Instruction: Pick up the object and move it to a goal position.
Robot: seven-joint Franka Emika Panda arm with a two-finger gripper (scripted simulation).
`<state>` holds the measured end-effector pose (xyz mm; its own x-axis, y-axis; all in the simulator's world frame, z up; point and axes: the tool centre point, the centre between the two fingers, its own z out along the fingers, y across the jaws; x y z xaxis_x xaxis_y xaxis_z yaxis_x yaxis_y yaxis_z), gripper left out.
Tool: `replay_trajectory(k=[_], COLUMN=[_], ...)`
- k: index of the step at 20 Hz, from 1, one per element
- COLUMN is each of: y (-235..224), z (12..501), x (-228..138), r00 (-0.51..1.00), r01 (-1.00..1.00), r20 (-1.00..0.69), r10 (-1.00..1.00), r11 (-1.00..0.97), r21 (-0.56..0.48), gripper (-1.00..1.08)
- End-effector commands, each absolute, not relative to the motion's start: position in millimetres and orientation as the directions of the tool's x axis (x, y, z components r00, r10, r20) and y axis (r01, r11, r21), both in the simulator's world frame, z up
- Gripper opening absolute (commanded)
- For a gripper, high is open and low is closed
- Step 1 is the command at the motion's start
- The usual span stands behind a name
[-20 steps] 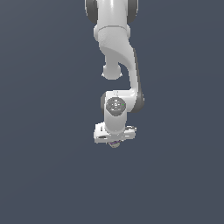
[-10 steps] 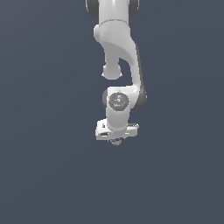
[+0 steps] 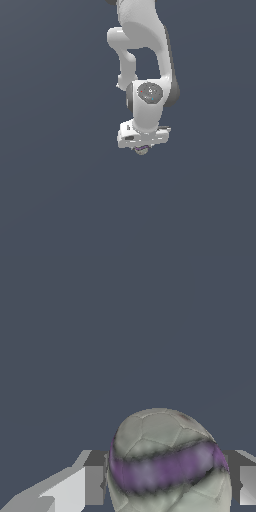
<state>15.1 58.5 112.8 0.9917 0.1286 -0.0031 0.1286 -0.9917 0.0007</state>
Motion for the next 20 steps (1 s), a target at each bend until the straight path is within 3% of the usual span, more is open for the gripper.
replay_trajectory(k=[1, 20], y=[72.7, 185.4], z=[137.0, 326.6], x=[6.0, -67.4], r00=[0.992, 0.992], r01=[0.130, 0.130], r20=[0.000, 0.000], r10=[0.130, 0.130], r11=[-0.992, -0.992], r21=[0.001, 0.003], gripper=[-1.00, -1.00])
